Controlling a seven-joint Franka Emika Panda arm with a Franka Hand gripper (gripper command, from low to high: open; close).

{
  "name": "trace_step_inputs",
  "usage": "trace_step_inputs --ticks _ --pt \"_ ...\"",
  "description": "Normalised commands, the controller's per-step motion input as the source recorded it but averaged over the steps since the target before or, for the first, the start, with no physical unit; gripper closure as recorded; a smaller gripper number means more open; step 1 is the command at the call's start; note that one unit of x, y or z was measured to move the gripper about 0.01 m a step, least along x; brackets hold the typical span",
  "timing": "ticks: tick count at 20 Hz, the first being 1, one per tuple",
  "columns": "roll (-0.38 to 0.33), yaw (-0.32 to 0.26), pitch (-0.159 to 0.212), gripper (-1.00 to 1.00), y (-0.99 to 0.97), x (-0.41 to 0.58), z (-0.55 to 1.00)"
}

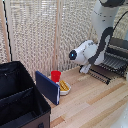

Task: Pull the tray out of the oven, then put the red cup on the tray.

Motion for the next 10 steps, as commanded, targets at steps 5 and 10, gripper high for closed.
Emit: trace_step_inputs --ticks 5,10 --pt "-0.011 0.008 0.021 -1.00 0.37 0.082 0.25" --pt "0.001 -0.206 -0.060 -1.00 0.39 0.121 0.62"
